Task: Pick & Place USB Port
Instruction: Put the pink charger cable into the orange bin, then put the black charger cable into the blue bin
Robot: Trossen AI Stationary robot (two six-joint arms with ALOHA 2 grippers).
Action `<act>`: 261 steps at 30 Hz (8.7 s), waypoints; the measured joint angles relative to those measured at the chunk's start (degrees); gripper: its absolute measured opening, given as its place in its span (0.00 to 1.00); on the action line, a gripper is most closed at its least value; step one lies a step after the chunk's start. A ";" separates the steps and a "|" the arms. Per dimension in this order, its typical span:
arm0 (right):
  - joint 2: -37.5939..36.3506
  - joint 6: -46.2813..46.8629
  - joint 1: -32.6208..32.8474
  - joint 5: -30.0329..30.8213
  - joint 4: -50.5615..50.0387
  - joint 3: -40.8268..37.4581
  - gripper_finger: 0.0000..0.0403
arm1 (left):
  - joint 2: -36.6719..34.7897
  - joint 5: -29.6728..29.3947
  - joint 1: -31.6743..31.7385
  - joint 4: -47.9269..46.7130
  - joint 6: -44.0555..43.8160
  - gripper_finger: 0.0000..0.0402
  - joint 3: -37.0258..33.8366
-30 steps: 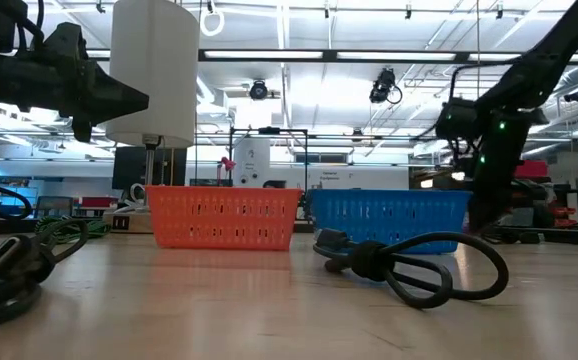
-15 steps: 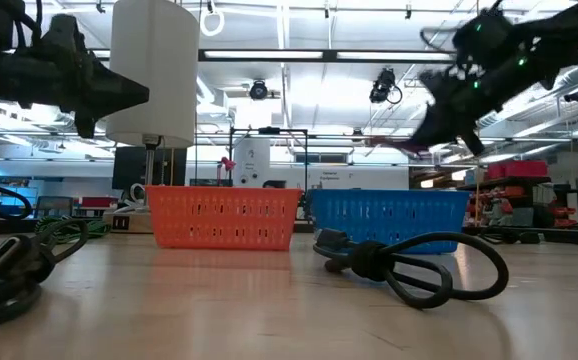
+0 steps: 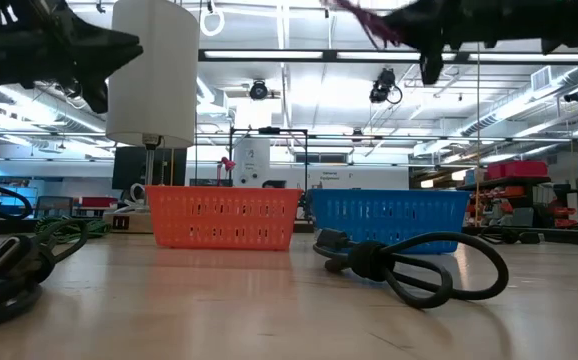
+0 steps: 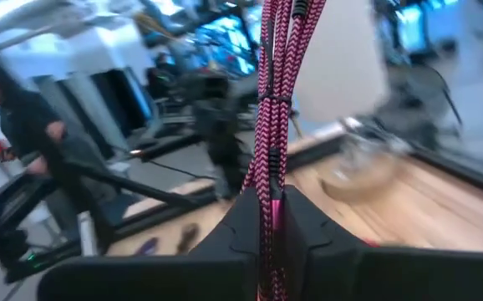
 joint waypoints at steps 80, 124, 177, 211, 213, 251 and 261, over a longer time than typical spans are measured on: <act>24.19 -20.27 7.81 9.06 -9.29 23.87 0.18 | 62.18 -5.81 -6.36 -24.54 0.06 0.07 42.01; 24.24 -20.54 7.79 9.09 -9.25 23.87 0.18 | 75.43 6.80 -4.44 -28.82 -7.43 0.35 42.05; 24.24 -21.60 7.78 9.07 -9.32 23.85 0.18 | 88.89 5.32 19.56 -22.21 2.38 0.53 42.03; 24.24 -21.61 7.34 9.09 -9.71 23.85 0.18 | 92.49 6.62 17.71 -21.25 6.10 0.13 46.75; 24.24 -21.59 7.02 9.09 -10.10 23.85 0.18 | 91.78 6.65 16.60 -22.31 7.00 0.13 49.08; 24.24 -18.48 5.91 12.21 -9.22 23.82 0.46 | 67.93 4.37 -0.46 -42.21 19.17 0.13 63.89; 24.24 -18.48 5.96 9.73 -5.03 23.85 0.70 | 69.93 4.24 -2.36 -40.39 19.22 0.13 63.93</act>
